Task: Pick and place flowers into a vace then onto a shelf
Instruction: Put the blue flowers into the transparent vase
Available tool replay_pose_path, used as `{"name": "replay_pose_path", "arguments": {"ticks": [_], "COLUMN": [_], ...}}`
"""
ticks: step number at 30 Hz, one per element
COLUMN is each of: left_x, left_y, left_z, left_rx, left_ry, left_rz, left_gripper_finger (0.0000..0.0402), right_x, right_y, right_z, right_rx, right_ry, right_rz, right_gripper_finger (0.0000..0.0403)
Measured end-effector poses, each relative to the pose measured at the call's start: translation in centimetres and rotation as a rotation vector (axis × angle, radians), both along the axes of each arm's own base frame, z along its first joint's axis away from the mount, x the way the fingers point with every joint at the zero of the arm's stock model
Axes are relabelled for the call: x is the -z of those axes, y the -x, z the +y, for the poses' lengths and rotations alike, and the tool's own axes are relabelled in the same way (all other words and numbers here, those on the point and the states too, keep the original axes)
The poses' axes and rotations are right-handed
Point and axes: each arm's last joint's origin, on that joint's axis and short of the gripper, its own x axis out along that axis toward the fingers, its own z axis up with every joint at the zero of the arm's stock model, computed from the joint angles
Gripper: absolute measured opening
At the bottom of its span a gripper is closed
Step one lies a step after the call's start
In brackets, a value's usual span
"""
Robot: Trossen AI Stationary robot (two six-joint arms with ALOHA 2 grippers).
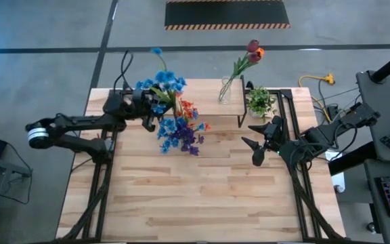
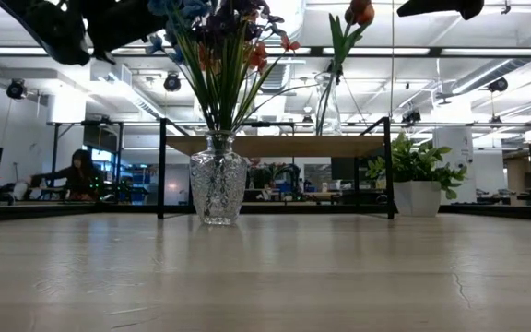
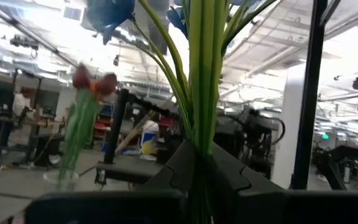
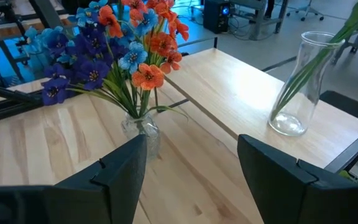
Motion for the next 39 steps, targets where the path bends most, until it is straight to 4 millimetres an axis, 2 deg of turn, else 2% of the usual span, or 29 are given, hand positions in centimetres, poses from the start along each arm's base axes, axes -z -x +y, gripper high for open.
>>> {"name": "replay_pose_path", "arguments": {"ticks": [9, 24, 39], "left_x": [1.6, 4.2, 5.9], "left_y": [-1.2, 0.0, -1.3], "left_z": [-0.2, -1.0, -1.0], "left_rx": [0.032, 0.041, 0.037], "left_ry": [0.019, 0.028, 0.038], "left_rz": [0.057, 0.003, 0.008], "left_gripper_finger": [0.0006, 0.0006, 0.0006], "right_x": [0.0, 0.1, 0.0], "right_y": [0.0, 0.0, 0.0], "right_z": [0.0, 0.0, 0.0], "right_rx": [-0.001, -0.001, 0.000], "right_ry": [0.000, 0.001, -0.004], "right_rz": [0.001, 0.004, -0.002], "right_gripper_finger": [0.0242, 0.0242, 0.0242]}}
